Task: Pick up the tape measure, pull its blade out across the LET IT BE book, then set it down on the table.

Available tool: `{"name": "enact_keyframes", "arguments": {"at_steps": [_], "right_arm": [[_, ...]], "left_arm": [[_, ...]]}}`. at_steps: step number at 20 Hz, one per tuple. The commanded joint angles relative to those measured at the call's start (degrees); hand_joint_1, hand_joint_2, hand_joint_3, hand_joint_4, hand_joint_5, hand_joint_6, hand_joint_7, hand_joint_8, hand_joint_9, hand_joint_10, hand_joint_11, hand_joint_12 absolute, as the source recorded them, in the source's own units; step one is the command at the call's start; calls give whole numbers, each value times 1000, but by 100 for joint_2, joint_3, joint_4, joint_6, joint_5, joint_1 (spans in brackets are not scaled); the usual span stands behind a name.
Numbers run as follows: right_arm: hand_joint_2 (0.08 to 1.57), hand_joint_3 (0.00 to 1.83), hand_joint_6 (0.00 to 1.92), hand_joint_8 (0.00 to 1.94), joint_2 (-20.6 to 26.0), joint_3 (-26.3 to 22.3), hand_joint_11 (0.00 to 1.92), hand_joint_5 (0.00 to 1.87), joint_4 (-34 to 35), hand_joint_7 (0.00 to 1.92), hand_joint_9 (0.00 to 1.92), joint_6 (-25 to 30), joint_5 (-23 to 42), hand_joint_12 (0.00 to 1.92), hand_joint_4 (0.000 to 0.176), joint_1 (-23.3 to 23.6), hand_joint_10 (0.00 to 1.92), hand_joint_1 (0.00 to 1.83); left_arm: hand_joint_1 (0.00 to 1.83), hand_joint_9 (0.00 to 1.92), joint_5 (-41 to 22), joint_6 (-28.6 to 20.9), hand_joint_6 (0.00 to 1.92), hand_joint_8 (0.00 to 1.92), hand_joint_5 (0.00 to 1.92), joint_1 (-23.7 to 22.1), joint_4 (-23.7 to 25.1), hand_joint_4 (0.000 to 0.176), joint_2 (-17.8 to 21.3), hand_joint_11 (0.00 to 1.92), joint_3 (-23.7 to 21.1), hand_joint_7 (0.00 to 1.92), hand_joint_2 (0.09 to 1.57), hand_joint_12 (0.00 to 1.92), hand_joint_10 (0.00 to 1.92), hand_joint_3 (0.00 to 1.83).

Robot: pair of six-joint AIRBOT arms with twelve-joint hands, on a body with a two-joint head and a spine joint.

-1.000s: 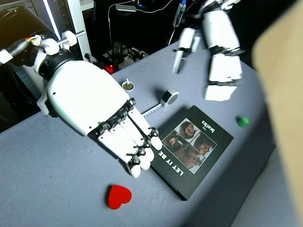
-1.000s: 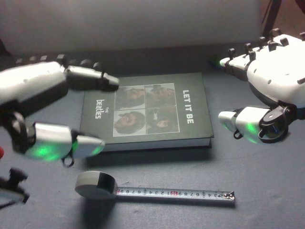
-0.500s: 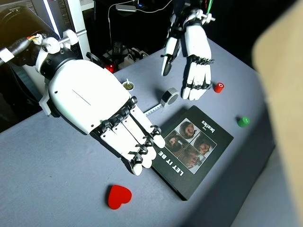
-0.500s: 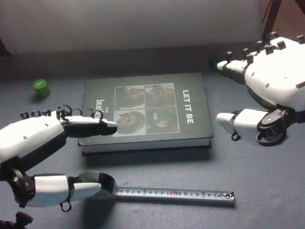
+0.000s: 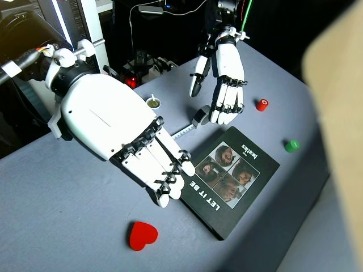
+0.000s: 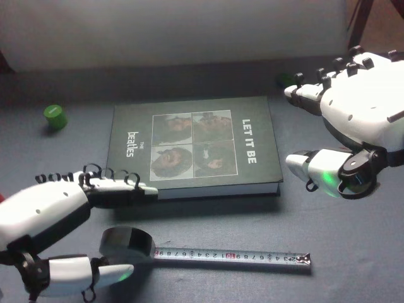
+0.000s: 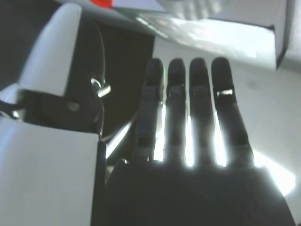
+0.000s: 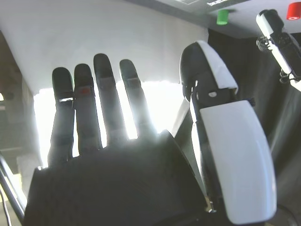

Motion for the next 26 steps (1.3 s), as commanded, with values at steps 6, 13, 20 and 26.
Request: {"name": "enact_keyframes", "arguments": {"at_steps": [6, 13, 20, 26], "right_arm": [[1260, 0, 5, 2, 23, -14, 0, 221, -488, 310, 249, 33, -66, 771, 22, 39, 2, 314], [1252, 0, 0, 0, 23, -14, 0, 209, -490, 307, 247, 35, -54, 830, 24, 53, 1, 321], [1269, 4, 1, 1, 24, -14, 0, 190, -500, 281, 230, 35, -36, 727, 26, 71, 4, 284], [1272, 0, 5, 5, 22, -14, 0, 212, -503, 278, 240, 35, -17, 797, 26, 70, 3, 282]], "left_arm": [[978, 344, -768, -51, 11, 11, 471, 98, 58, 0, -283, 85, 190, 417, 1085, 795, 5, 3], [983, 377, -704, -46, 7, 12, 486, 134, 55, 0, -530, 111, 439, 450, 1091, 803, 11, 3], [1006, 394, -666, -12, 7, 1, 470, 250, 56, 0, -677, 128, 618, 430, 1103, 801, 10, 4], [1045, 396, -595, 166, 10, 0, 496, 218, 56, 0, -747, 147, 629, 429, 1074, 795, 4, 0]]}}
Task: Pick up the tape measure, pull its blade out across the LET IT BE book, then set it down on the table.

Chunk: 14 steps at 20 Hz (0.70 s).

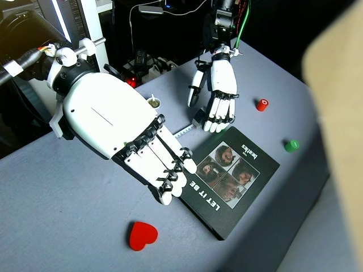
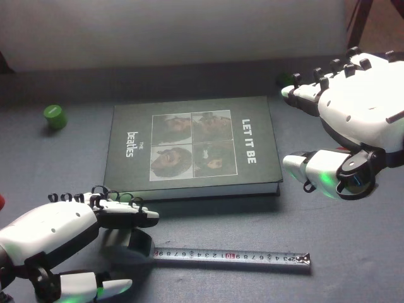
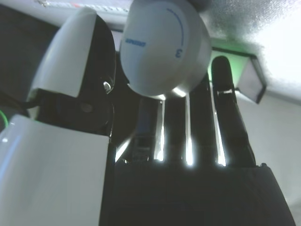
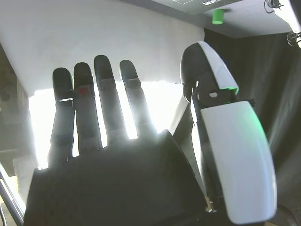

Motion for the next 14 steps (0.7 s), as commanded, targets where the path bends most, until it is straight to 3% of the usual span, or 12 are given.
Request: {"name": "enact_keyframes", "arguments": {"at_steps": [1, 7, 8, 9, 10, 11, 12, 13, 14], "right_arm": [[1270, 0, 4, 5, 20, -14, 0, 214, -499, 284, 241, 31, -82, 780, 26, 68, 3, 289], [1273, 1, 0, 2, 19, -14, 0, 203, -503, 283, 237, 31, -73, 760, 26, 68, 0, 290], [1272, 0, 0, 1, 20, -14, 0, 198, -504, 278, 231, 31, -72, 723, 26, 68, 1, 293], [1272, 0, 0, 1, 20, -14, 0, 198, -506, 278, 231, 31, -70, 723, 26, 68, 1, 293], [1272, 0, 3, 3, 20, -14, 0, 209, -508, 263, 237, 31, -69, 772, 21, 68, 3, 293], [1272, 0, 3, 3, 20, -14, 0, 209, -508, 263, 237, 31, -66, 772, 21, 68, 3, 293], [1273, 0, 3, 2, 20, -14, 0, 212, -508, 263, 242, 31, -65, 767, 20, 68, 3, 292], [1273, 0, 1, 0, 20, -14, 0, 210, -509, 255, 244, 31, -62, 767, 20, 68, 4, 290], [1273, 0, 4, 2, 20, -14, 0, 217, -510, 258, 245, 31, -56, 769, 20, 68, 4, 290]], "left_arm": [[1045, 399, -555, 23, 12, 3, 504, -69, 34, 0, -73, 149, 10, 436, 1074, 795, 5, 0], [1115, 448, -505, 178, 8, 2, 628, -147, 36, 0, -173, 198, 36, 493, 1097, 779, 3, 2], [1170, 650, -505, 205, 5, 6, 712, -167, 39, 0, -174, 474, 32, 652, 1143, 737, 14, 2], [1170, 650, -498, 227, 5, 6, 712, -195, 45, 0, -176, 474, 29, 652, 1143, 737, 14, 2], [1360, 1074, -476, 245, 685, 18, 937, -220, 59, 0, -177, 844, 27, 1329, 1060, 745, 671, 4], [1360, 1074, -461, 258, 685, 18, 937, -241, 69, 0, -181, 844, 27, 1329, 1060, 745, 671, 4], [1381, 1034, -459, 281, 910, 542, 866, -252, 88, 0, -189, 954, 27, 1187, 1077, 820, 988, 12], [1384, 1016, -425, 284, 928, 696, 863, -253, 115, 0, -193, 1018, 25, 1143, 1086, 905, 1092, 4], [1395, 1076, -367, 287, 775, 640, 943, -253, 147, 0, -195, 1041, 18, 1201, 1061, 959, 1071, 0]]}}
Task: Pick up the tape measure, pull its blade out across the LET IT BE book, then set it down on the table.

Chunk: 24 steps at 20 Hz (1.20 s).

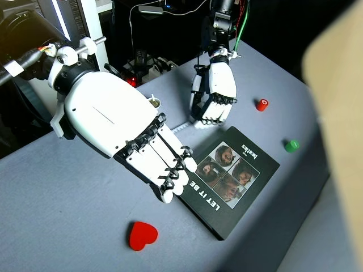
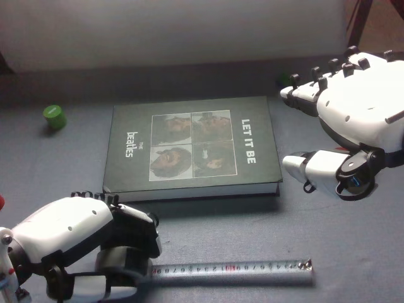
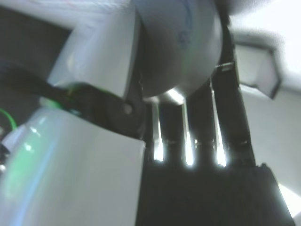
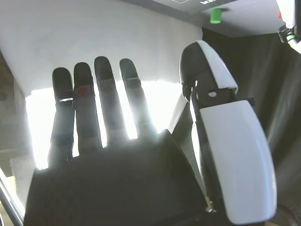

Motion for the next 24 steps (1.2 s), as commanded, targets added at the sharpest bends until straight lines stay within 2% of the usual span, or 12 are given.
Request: {"name": "enact_keyframes", "arguments": {"at_steps": [1, 4, 7, 11, 12, 16, 17, 18, 19, 21, 23, 24], "right_arm": [[1268, 0, 7, 7, 22, -14, 0, 243, -480, 295, 273, 31, -96, 856, 18, 68, 8, 303], [1266, 0, 5, 7, 23, -14, 0, 245, -488, 308, 280, 31, -64, 842, 18, 71, 8, 313], [1257, 0, 0, 0, 22, -14, 0, 221, -687, 286, 251, 56, -39, 791, 20, 84, 1, 330], [1257, 0, 1, 8, 21, -13, 0, 228, -883, 327, 286, 121, 81, 871, 18, 115, 7, 324], [1257, 0, 0, 5, 16, -10, 0, 230, -883, 338, 272, 129, 98, 807, 18, 137, 3, 325], [1223, 0, 4, 3, -98, 83, 0, 242, -879, 320, 252, 156, 148, 794, 16, 353, 3, 386], [1174, 0, 6, 3, -191, 146, 0, 249, -879, 315, 244, 97, 79, 783, 3, 425, 4, 596], [1174, 0, 6, 3, -301, 211, 0, 249, -849, 315, 244, 4, -26, 783, 3, 467, 4, 596], [1134, 0, 10, 5, -419, 280, 0, 276, -751, 331, 221, -118, -133, 671, 0, 527, 3, 749], [1145, 2, 10, 1, -758, 524, 0, 329, -319, 319, 174, -331, -328, 444, 0, 703, 3, 884], [1141, 0, 16, 5, -1009, 771, 0, 394, -224, 351, 216, -348, -391, 508, 0, 836, 8, 906], [1138, 0, 15, 4, -1145, 915, 0, 442, -119, 369, 240, -347, -417, 603, 0, 936, 7, 922]], "left_arm": [[1388, 1018, -394, -10, 811, 758, 909, -28, 98, 0, -33, 1028, -6, 1136, 1081, 974, 1124, 0], [1387, 1018, -389, -14, 852, 775, 914, -65, 247, 0, -29, 1021, -27, 1116, 1081, 970, 1105, 0], [1388, 1013, -372, -184, 855, 762, 916, -304, 352, 0, 47, 1034, -73, 1116, 1081, 976, 1123, 0], [1391, 1059, 165, -289, 847, 715, 916, -1041, 413, 0, 289, 1092, -141, 1136, 1073, 945, 1072, 0], [1391, 1059, 314, -307, 846, 703, 913, -1249, 410, 0, 352, 1090, -151, 1143, 1072, 938, 1070, 0], [1389, 1017, 1175, -307, 866, 707, 895, -2004, 411, 0, 659, 1065, -144, 1152, 1080, 939, 1117, 0], [1388, 1011, 1392, -307, 888, 723, 884, -2219, 412, 0, 740, 1053, -103, 1134, 1085, 946, 1135, 0], [1388, 1011, 1524, -307, 888, 723, 884, -2380, 419, 0, 789, 1053, -59, 1134, 1085, 946, 1135, 0], [1386, 1007, 1641, -307, 897, 774, 872, -2532, 438, 0, 832, 1050, -8, 1107, 1090, 942, 1140, 1], [1388, 1023, 2002, -307, 880, 758, 898, -2929, 523, 0, 921, 1055, 136, 1114, 1083, 942, 1115, 0], [1390, 1035, 2458, -306, 865, 721, 919, -3331, 690, 0, 977, 1058, 294, 1131, 1076, 939, 1094, 0], [1390, 1034, 2783, -301, 853, 718, 923, -3611, 831, 0, 983, 1058, 399, 1134, 1075, 938, 1094, 0]]}}
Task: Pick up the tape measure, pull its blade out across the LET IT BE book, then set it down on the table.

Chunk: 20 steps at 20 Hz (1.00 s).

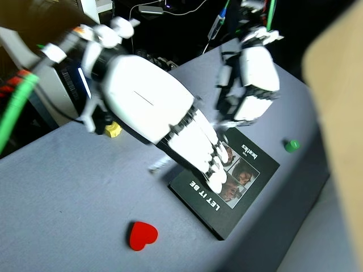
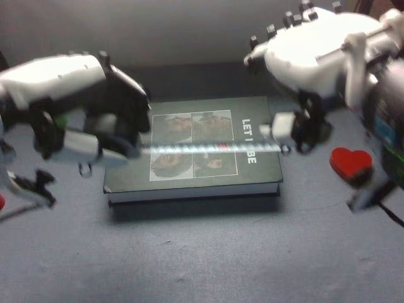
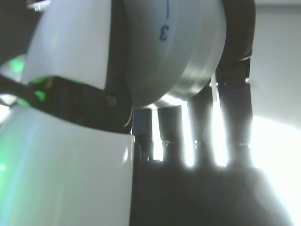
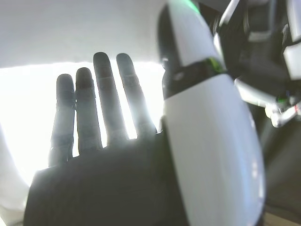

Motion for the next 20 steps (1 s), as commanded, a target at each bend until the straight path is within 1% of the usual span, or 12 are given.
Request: {"name": "enact_keyframes", "arguments": {"at_steps": [1, 4, 5, 7, 8, 9, 12, 15, 17, 18, 19, 20], "right_arm": [[1155, 4, 9, 0, -48, 85, 0, 469, -317, 328, 230, -9, -88, 672, 0, 144, 0, 944], [1174, 6, 23, 0, -398, 402, 0, 525, -44, 304, 211, 49, -121, 632, 0, 291, 0, 976], [1172, 2, 25, 0, -560, 548, 0, 617, -9, 314, 239, 65, -175, 664, 0, 321, 3, 987], [1155, 0, 20, 3, -812, 877, 0, 658, 354, 334, 262, 85, -112, 714, 0, 380, 4, 1006], [1155, 0, 20, 3, -928, 1024, 0, 658, 475, 334, 262, 134, -85, 714, 0, 395, 4, 1006], [1152, 0, 1, 3, -1036, 1152, 0, 595, 512, 338, 266, 208, -82, 714, 0, 384, 4, 1010], [1152, 0, 0, 4, -1230, 1304, 0, 551, 404, 347, 266, 467, 4, 703, 0, 287, 3, 1010], [1151, 0, 22, 5, -1403, 1339, 0, 614, 46, 359, 270, 663, -158, 728, 0, 214, 2, 1010], [1152, 0, 2, 6, -1442, 1378, 0, 547, 30, 368, 275, 726, -128, 734, 0, 161, 4, 1010], [1150, 0, 22, 7, -1477, 1432, 0, 612, 30, 378, 276, 725, -129, 699, 0, 141, 2, 1009], [1150, 0, 22, 7, -1511, 1497, 0, 612, 27, 378, 276, 725, -129, 699, 0, 125, 2, 1009], [1145, 0, 0, 5, -1539, 1581, 0, 525, 25, 385, 291, 721, -102, 708, 0, 107, 6, 1021]], "left_arm": [[1390, 1035, -335, -32, 846, 717, 926, -165, 74, 0, -18, 1060, 35, 1134, 1074, 936, 1095, 0], [1391, 1036, -24, -19, 822, 673, 951, -470, 183, 0, -73, 1065, 180, 1157, 1068, 927, 1092, 0], [1393, 1054, 59, 24, 773, 617, 998, -546, 187, 0, -84, 1069, 220, 1178, 1055, 903, 1069, 0], [1393, 1046, 211, 59, 757, 616, 1009, -671, 187, 0, -121, 1071, 294, 1185, 1054, 899, 1072, 0], [1393, 1046, 306, 94, 757, 616, 1009, -723, 187, 0, -121, 1071, 315, 1185, 1054, 899, 1072, 0], [1393, 1045, 377, 94, 756, 620, 1010, -767, 186, 0, -120, 1072, 344, 1186, 1053, 898, 1066, 0], [1393, 1045, 359, 94, 756, 620, 1010, -820, -88, 0, -132, 1072, 426, 1186, 1053, 897, 1065, 0], [1392, 1041, 371, 94, 775, 666, 987, -847, -268, 0, -135, 1068, 465, 1163, 1060, 895, 1078, 0], [1390, 1046, 376, 91, 813, 721, 942, -869, -323, 0, -150, 1080, 489, 1132, 1070, 898, 1082, 1], [1397, 1117, 363, 91, 757, 647, 965, -869, -352, 0, -151, 1104, 494, 1177, 1054, 906, 1028, 0], [1397, 1117, 355, 91, 757, 647, 965, -870, -352, 0, -151, 1104, 497, 1177, 1054, 906, 1028, 0], [1401, 1153, 354, 86, 709, 588, 996, -871, -353, 0, -151, 1127, 502, 1210, 1038, 896, 977, 1]]}}
